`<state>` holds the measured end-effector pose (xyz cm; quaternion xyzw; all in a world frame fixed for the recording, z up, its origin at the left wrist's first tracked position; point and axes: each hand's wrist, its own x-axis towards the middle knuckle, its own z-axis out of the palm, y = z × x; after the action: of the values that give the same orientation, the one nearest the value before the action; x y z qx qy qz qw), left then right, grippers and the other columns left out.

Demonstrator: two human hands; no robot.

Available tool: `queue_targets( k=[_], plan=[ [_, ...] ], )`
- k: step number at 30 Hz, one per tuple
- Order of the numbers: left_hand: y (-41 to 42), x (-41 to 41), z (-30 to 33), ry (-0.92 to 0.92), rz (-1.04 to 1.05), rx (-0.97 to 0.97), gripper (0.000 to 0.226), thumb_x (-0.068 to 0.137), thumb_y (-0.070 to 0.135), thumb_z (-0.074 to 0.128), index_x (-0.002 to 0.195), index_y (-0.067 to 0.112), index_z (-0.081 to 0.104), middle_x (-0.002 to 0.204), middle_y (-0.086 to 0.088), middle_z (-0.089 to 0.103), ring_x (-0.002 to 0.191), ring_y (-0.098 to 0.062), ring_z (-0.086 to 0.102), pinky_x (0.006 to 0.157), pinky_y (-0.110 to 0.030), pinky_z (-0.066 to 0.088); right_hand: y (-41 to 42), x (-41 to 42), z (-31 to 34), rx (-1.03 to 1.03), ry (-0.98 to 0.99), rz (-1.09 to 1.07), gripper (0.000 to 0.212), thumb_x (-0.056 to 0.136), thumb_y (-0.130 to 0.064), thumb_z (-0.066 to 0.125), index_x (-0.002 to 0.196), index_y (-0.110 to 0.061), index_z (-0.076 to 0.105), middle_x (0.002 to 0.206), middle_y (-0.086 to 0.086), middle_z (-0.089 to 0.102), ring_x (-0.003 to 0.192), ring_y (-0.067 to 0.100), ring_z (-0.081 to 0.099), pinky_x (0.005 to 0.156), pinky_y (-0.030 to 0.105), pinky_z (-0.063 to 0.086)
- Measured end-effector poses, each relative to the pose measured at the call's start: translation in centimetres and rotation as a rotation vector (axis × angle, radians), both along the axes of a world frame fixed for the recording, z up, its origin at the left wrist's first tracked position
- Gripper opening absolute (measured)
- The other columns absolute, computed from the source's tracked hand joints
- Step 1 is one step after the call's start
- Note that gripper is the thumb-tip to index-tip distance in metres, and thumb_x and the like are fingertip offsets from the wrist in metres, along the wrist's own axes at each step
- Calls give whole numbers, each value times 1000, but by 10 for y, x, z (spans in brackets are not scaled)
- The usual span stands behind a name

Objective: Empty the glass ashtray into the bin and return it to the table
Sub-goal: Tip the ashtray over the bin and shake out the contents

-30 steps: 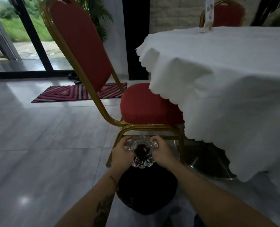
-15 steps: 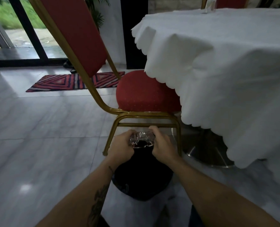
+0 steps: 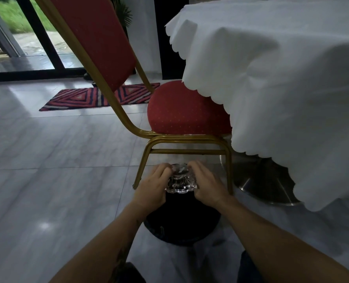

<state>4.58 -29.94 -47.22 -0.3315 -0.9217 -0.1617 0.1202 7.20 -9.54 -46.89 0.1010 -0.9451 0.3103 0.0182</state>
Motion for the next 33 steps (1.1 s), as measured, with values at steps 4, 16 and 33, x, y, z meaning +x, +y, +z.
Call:
queue_targets(
  k=[4,16,33],
  plan=[
    [-6,-3,2,40,-66,-9,46,72,2,70,113,9,51,123,-12,57,112,-26,52,83,-36,61,3,-2,-3,71,64,66,67,82,-1,63,139,-24,36,147,1,41,122,29,55,98,44,51],
    [-15,-17,20,66,-68,26,44,81,8,69,122,6,54,129,-16,60,119,-30,56,96,-38,54,-5,-9,20,20,144,93,51,82,3,51,129,-16,45,137,6,47,116,31,55,92,48,51],
    [-13,-27,22,174,-206,-225,38,82,6,62,120,8,53,139,-17,57,131,-33,51,87,-38,62,5,-13,3,76,152,98,53,83,-9,65,132,-13,43,153,4,29,121,34,55,96,47,51]
  ],
)
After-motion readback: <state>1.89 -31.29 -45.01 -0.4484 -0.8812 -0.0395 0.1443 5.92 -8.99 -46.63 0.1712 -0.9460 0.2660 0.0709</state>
